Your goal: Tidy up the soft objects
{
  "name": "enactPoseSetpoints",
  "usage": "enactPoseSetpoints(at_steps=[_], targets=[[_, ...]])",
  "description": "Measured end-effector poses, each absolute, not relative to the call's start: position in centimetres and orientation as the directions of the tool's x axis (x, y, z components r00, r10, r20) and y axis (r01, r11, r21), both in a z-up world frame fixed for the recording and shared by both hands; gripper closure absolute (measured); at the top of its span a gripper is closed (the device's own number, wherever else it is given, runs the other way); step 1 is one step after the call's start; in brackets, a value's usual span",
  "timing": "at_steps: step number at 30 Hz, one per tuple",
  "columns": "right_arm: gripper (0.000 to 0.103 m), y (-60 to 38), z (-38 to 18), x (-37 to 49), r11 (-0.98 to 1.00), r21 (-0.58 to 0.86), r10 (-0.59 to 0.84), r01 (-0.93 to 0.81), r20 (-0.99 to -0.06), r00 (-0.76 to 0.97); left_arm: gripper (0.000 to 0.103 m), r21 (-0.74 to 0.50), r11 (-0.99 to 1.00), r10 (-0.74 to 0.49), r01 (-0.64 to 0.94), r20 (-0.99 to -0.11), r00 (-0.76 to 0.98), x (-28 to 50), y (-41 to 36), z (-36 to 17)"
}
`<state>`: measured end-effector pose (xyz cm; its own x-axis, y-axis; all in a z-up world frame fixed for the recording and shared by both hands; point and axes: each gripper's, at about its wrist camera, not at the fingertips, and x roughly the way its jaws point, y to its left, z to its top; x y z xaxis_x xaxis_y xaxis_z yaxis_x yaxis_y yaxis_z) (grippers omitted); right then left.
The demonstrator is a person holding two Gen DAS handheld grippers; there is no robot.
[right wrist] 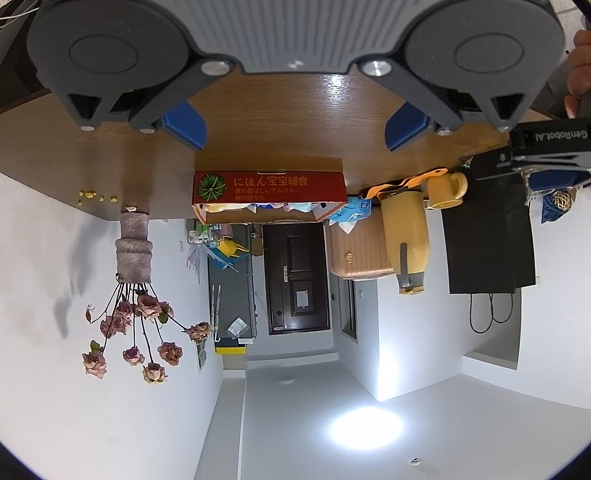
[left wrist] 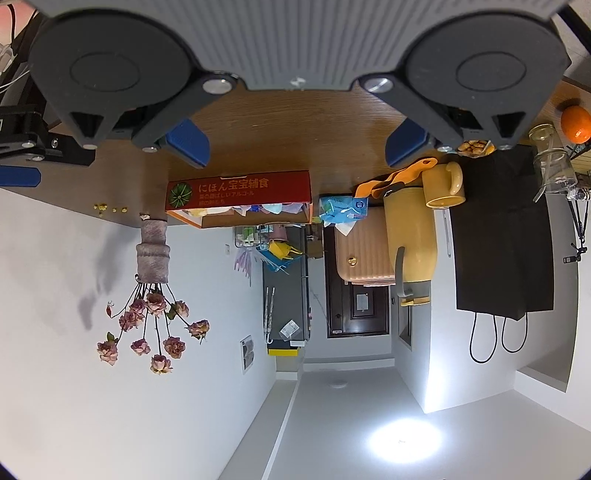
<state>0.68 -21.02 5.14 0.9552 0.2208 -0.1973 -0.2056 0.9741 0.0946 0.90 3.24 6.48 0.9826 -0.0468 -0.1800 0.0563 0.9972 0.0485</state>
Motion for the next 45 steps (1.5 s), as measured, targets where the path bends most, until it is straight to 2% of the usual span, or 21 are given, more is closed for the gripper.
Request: enactPoseSetpoints(at_steps=[45], targets=[[0.000,-21.09,4.54,1.16,0.970,0.109,0.234,-0.215,-0.202,0.951,0.000,0.051,0.996,-0.057,0.067,-0.184,0.981,0.98,3.22,6.26]])
